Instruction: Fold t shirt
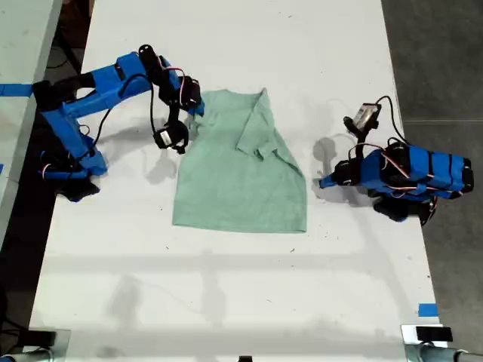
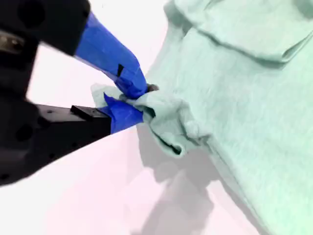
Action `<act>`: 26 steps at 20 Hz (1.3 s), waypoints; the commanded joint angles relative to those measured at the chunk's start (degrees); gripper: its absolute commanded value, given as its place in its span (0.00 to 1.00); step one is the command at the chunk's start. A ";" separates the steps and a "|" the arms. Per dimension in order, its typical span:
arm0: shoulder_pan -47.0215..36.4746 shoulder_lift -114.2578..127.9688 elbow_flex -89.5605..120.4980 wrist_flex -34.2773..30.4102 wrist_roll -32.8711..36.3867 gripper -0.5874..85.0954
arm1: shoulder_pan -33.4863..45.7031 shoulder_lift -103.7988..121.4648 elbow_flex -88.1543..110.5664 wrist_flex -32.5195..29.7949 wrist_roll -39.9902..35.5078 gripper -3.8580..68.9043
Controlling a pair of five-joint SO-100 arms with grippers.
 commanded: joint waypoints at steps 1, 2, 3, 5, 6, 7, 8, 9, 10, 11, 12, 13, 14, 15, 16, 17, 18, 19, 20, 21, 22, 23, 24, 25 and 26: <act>5.10 -4.75 -8.88 0.26 3.78 0.00 | -0.53 0.62 2.99 -1.23 0.53 0.04; 6.15 -8.79 -10.99 0.35 4.75 0.01 | -0.53 0.62 2.99 -1.23 0.53 0.04; 7.03 -12.74 -12.92 0.00 5.80 0.01 | -0.53 0.62 2.99 -1.23 0.53 0.04; 8.79 -20.21 -18.28 -0.26 7.21 0.01 | -0.53 0.62 2.99 -1.23 0.53 0.04; 9.84 -23.55 -21.97 0.18 7.91 0.01 | -0.53 0.62 2.99 -1.23 0.53 0.04; 10.81 -26.10 -25.66 0.79 8.61 0.01 | -0.53 0.62 2.99 -1.23 0.53 0.04; 11.51 -27.51 -27.95 1.14 9.14 0.01 | -0.53 0.62 2.99 -1.23 0.53 0.04; 11.87 -27.69 -28.56 1.14 9.49 0.02 | -0.62 0.62 2.99 -1.23 0.53 0.04; 11.95 -27.51 -28.56 1.32 9.76 0.13 | -0.62 0.62 2.99 -1.23 0.53 0.04; 12.22 -27.33 -28.56 1.85 10.11 0.20 | -0.62 0.62 2.99 -1.23 0.53 0.04; 12.48 -27.25 -28.56 2.37 10.46 0.24 | -0.62 0.62 2.99 -1.23 0.53 0.04; 12.74 -27.25 -28.56 2.72 10.81 0.29 | -0.62 0.62 2.99 -1.23 0.53 0.04; 12.74 -27.25 -28.56 2.99 10.99 0.35 | -0.62 0.62 2.99 -1.23 0.53 0.04; 12.48 -27.25 -28.56 3.43 10.99 0.39 | -0.62 0.62 2.99 -1.23 0.53 0.04; 12.04 -27.07 -28.56 4.04 10.81 0.39 | -0.62 0.62 2.99 -1.23 0.53 0.04; 11.51 -26.72 -28.56 4.75 10.46 0.37 | -0.62 0.62 2.99 -1.23 0.53 0.04; 10.99 -25.66 -28.39 5.80 9.32 0.31 | -0.70 0.62 2.99 -1.23 0.53 0.04; 10.02 -23.55 -27.33 7.03 6.94 0.23 | -0.70 0.62 2.99 -1.23 0.53 0.04; 8.53 -20.13 -25.49 8.88 3.08 0.07 | -0.70 0.62 2.99 -1.23 0.53 0.04; 7.12 -14.85 -20.74 8.96 -1.76 0.06 | -0.70 0.62 2.99 -1.23 0.53 0.04; 6.86 -8.61 -15.12 7.82 -6.06 0.05 | -0.79 0.62 2.99 -1.23 0.53 0.04; 7.12 -2.29 -9.14 5.89 -9.76 0.05 | -0.88 0.62 2.99 -1.23 0.53 0.04; 7.47 4.57 -1.93 3.34 -12.74 0.05 | -0.97 0.62 2.99 -1.23 0.53 0.04; 7.47 13.10 7.38 -0.09 -14.68 0.04 | -0.97 0.62 2.99 -1.23 0.53 0.04; 6.94 24.61 19.95 -5.71 -16.44 0.04 | -0.97 0.62 2.99 -1.23 0.53 0.04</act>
